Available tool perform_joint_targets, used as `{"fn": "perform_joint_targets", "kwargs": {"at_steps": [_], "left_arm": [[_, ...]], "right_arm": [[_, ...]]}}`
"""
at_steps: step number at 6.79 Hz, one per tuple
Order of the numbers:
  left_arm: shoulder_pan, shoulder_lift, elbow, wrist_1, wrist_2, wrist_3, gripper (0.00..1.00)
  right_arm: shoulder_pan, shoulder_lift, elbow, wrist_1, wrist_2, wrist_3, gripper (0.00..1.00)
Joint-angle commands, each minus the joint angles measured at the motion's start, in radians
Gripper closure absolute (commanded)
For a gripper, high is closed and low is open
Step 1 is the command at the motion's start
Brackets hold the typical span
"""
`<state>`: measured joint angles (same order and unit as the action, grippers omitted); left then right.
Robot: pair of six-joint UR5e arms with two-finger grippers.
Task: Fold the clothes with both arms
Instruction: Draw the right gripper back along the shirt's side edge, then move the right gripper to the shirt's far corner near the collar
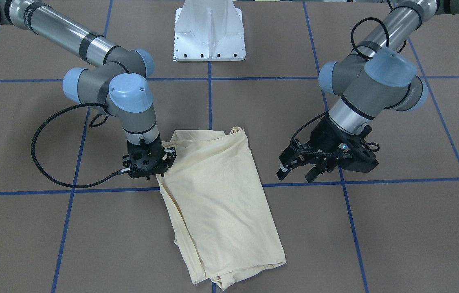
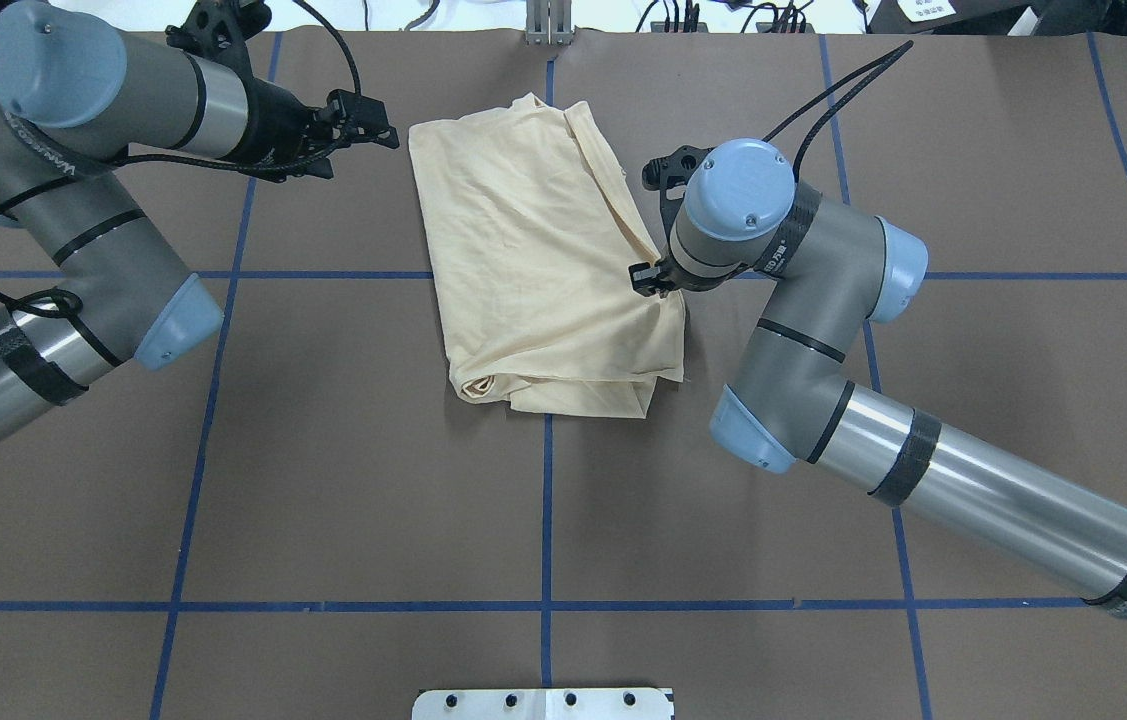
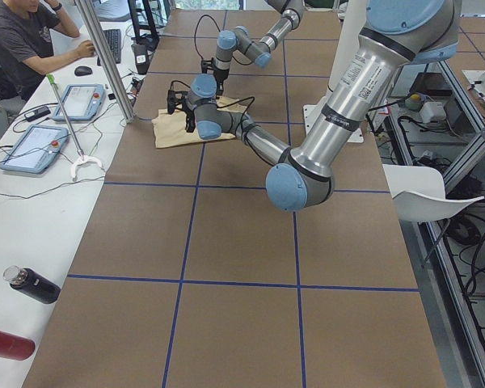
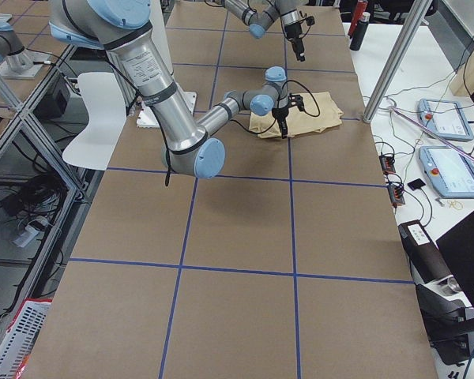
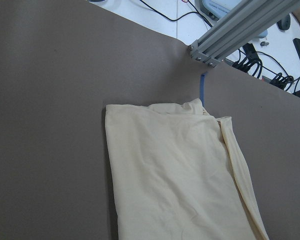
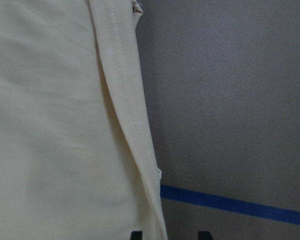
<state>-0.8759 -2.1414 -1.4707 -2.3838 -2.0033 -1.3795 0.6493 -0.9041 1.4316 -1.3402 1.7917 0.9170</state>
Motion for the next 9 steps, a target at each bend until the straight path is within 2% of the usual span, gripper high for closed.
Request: {"fn": "perform_joint_targets", "kwargs": {"at_steps": [1, 3, 5, 8, 9], "left_arm": [[0.000, 0.000, 0.000, 0.000, -0.002, 0.004, 0.00], [-0.001, 0.002, -0.010, -0.008, -0.003, 0.011, 0.00], [-0.008, 0.005, -0.023, -0.011, -0.002, 0.017, 0.00], [-0.017, 0.009, -0.095, -0.003, 0.000, 0.056, 0.00], [-0.015, 0.008, -0.097, -0.003, 0.000, 0.056, 0.00]], "right_arm": [[0.010, 0.016, -0.002, 0.006, -0.006, -0.001, 0.00], [0.032, 0.095, -0.063, 0.007, -0.069, -0.018, 0.00], [0.032, 0.195, -0.298, 0.190, -0.107, -0.021, 0.00], [0.029, 0.358, -0.540, 0.204, -0.121, -0.029, 0.00], [0.029, 0.357, -0.556, 0.204, -0.124, -0.059, 0.00]]}}
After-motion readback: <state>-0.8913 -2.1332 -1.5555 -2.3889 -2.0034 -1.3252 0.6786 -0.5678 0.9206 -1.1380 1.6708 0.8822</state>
